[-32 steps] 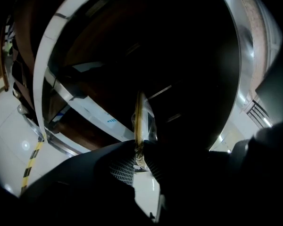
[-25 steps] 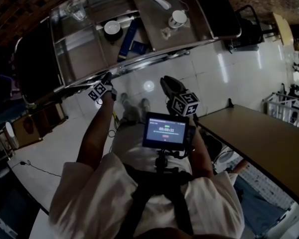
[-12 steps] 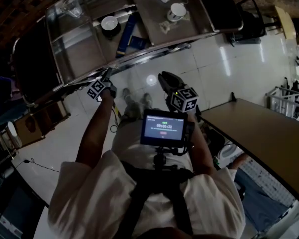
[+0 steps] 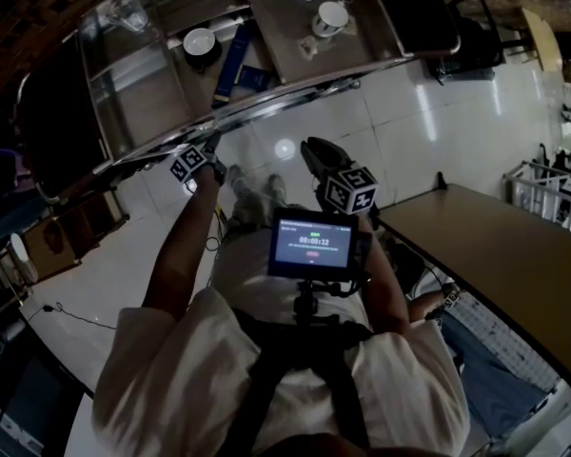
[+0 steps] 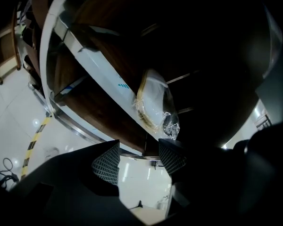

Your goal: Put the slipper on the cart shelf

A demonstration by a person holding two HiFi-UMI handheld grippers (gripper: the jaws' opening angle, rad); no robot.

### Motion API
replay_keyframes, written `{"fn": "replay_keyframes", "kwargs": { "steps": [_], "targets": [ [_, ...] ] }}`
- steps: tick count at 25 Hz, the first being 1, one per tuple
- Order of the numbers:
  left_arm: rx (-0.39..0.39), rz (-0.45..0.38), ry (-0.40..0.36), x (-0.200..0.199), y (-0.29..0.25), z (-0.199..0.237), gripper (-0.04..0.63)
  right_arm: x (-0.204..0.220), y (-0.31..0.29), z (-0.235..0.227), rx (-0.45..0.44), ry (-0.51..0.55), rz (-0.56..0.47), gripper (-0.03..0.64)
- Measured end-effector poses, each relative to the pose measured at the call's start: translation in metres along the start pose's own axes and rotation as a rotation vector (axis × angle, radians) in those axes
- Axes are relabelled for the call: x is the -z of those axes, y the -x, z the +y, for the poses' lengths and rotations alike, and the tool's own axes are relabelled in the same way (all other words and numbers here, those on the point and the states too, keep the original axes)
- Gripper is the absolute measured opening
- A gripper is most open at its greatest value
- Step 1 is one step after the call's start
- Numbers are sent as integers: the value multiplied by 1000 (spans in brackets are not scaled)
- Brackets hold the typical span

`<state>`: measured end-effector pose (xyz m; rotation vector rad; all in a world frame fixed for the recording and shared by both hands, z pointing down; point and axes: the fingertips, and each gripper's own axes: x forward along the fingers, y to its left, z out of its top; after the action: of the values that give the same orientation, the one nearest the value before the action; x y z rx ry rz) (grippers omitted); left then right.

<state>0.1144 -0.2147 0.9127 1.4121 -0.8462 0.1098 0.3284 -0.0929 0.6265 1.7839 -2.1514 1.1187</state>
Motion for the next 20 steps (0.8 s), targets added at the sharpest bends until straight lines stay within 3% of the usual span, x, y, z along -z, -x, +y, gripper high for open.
{"fn": "replay_keyframes", "kwargs": {
  "steps": [9,13,20],
  "targets": [
    [-51,-24,25,-13,-13,2,232,1,9,-12,25,1,14,110],
    [-46,-30,64,-14,-16,-3,232,2,10,-13,22,-1,19,110],
    [-32,-48,46,-30,-22,-4,232,3,10,-14,30,-12,11,110]
  ]
}}
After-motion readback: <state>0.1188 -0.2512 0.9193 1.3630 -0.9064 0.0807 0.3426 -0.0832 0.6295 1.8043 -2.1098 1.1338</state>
